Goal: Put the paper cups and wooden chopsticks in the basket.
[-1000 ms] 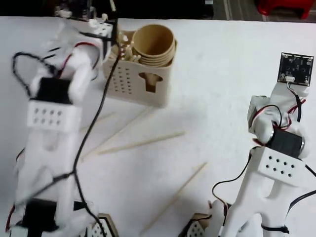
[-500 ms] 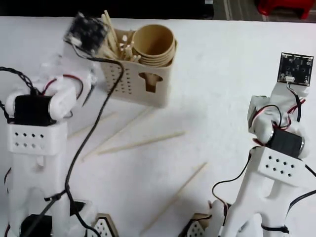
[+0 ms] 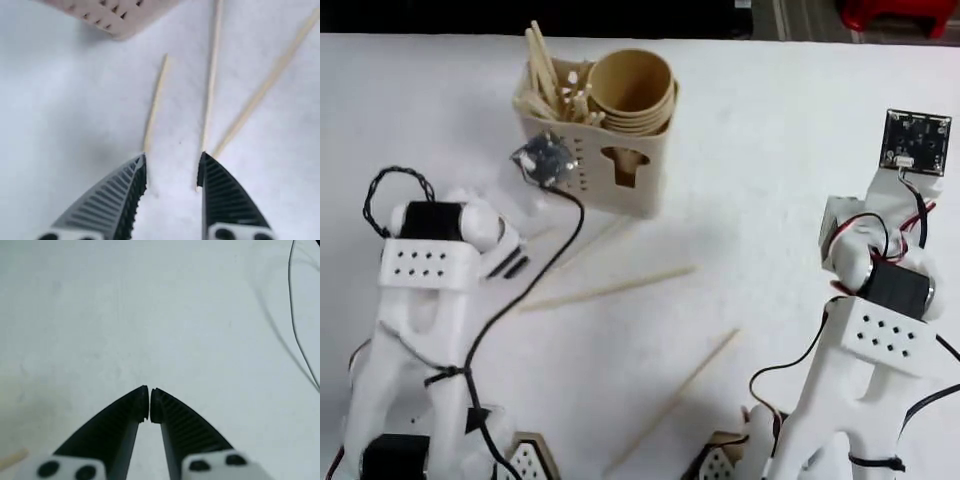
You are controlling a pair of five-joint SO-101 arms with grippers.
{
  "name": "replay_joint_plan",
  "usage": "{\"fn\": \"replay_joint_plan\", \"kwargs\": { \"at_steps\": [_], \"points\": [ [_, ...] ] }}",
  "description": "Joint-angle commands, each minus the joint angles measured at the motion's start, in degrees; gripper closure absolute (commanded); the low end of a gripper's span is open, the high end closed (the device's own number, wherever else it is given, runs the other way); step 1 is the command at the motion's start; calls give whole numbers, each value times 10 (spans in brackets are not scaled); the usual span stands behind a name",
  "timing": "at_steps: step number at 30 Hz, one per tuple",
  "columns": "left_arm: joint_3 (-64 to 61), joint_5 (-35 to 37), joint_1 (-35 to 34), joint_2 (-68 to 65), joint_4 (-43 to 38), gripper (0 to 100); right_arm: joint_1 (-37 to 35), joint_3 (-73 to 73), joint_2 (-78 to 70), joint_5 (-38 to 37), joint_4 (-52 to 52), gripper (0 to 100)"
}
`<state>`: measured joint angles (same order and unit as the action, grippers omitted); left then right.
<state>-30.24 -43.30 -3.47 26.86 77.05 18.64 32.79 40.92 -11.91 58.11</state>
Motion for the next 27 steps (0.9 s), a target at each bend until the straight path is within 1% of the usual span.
{"fn": "replay_joint_plan", "kwargs": {
  "at_steps": [1, 4, 10, 16, 19, 22, 27],
  "points": [
    [-4, -18, -7, -41, -38, 828, -13, 1, 14, 1, -12, 978],
    [27, -18, -8, -129, -48, 828, -14, 1, 14, 1, -12, 978],
    [156, -18, -8, -306, -44, 828, -14, 1, 14, 1, -12, 978],
    [267, -18, -15, -452, -44, 828, -14, 1, 14, 1, -12, 978],
    [323, -18, -23, -512, -39, 862, -14, 1, 14, 1, -12, 978],
    [387, -18, -29, -567, 3, 900, -14, 1, 14, 1, -12, 978],
    [489, -19, -30, -642, 88, 932, -14, 1, 14, 1, -12, 978]
  ]
}}
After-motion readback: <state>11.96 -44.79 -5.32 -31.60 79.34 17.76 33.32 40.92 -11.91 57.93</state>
